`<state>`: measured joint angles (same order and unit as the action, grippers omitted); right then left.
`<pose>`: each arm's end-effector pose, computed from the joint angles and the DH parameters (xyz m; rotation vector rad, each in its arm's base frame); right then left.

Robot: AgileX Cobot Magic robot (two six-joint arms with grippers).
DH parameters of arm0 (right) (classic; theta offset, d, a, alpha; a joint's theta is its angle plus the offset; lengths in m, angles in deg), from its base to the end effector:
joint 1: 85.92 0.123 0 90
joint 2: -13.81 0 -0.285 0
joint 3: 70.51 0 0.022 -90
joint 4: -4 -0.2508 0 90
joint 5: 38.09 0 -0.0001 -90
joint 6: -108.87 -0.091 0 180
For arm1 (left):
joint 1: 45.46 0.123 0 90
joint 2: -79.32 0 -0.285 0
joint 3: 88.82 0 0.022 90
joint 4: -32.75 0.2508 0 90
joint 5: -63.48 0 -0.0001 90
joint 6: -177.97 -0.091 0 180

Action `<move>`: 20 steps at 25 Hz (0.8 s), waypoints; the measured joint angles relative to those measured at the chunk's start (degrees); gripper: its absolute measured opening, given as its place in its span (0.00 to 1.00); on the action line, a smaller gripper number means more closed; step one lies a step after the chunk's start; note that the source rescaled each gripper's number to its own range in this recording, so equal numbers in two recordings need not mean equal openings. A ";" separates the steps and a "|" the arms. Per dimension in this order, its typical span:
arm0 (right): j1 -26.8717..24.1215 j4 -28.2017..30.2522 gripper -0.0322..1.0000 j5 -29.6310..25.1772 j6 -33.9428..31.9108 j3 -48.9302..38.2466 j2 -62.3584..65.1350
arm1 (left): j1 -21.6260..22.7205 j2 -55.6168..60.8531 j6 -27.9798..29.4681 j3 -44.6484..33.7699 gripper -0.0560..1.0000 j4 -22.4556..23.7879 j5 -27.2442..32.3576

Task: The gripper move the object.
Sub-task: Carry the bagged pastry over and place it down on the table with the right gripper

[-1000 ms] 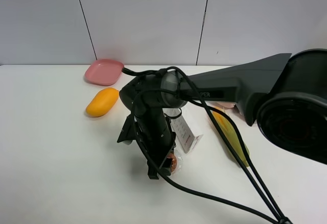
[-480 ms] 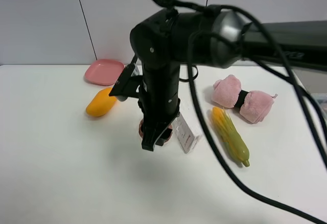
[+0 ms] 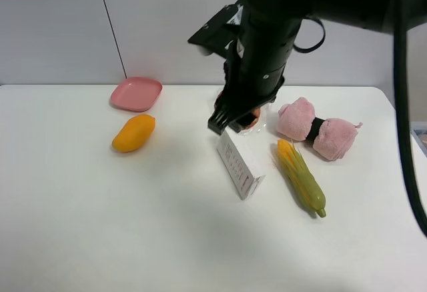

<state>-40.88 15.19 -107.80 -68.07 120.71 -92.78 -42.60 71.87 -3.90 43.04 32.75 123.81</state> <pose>0.2637 0.2406 0.3082 -1.2090 2.5569 -0.1217 -0.0063 -0.0003 0.2800 -0.0175 2.0235 0.0523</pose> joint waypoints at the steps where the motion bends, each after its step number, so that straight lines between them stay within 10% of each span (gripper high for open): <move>1: -1.43 1.02 0.04 0.00 -0.73 0.00 0.27 | 0.00 0.00 0.00 0.00 1.00 0.00 0.00; 20: -30.36 3.48 0.04 4.32 -3.06 0.00 0.40 | 0.00 0.00 0.00 0.00 1.00 0.00 0.00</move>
<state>-71.24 18.67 -103.48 -71.13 120.71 -92.38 -42.60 71.87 -3.90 43.04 32.75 123.81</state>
